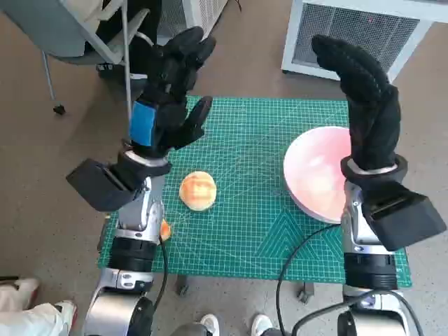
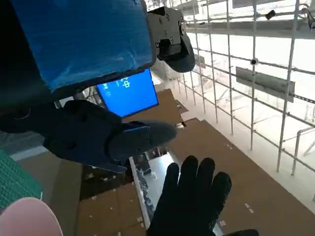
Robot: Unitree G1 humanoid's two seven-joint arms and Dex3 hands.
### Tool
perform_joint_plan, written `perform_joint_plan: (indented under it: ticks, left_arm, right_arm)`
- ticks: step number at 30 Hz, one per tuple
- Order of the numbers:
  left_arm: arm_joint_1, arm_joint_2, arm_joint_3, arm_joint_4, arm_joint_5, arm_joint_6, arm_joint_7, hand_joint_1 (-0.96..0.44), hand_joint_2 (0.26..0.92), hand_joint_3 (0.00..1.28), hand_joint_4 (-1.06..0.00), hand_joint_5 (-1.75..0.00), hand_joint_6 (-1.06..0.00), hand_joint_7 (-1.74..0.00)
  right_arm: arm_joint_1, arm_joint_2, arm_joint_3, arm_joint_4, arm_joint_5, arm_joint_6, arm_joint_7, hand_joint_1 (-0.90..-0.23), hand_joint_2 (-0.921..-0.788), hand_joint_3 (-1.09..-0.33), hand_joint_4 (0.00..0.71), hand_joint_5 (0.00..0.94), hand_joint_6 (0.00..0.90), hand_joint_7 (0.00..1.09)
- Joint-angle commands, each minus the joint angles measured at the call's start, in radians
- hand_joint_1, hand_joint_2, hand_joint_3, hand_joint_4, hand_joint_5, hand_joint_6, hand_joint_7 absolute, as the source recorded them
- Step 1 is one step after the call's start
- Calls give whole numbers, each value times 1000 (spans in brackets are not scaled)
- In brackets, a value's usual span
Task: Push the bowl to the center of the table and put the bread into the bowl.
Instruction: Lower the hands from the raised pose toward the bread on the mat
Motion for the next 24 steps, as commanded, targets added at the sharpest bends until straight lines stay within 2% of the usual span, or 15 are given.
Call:
perform_joint_plan:
  ticks: [1,24]
  left_arm:
    - [-15,9,0,-7,1,-1,0,-392,915,555,1,-521,1,-775]
    - [-10,13,2,-21,-4,4,-3,-386,895,577,1,-518,1,-783]
  right_arm:
    - [29,2,-3,16,15,3,12,-592,-921,-714,303,4,27,699]
    - [36,-6,-5,17,15,-9,12,-588,-921,-715,305,4,27,706]
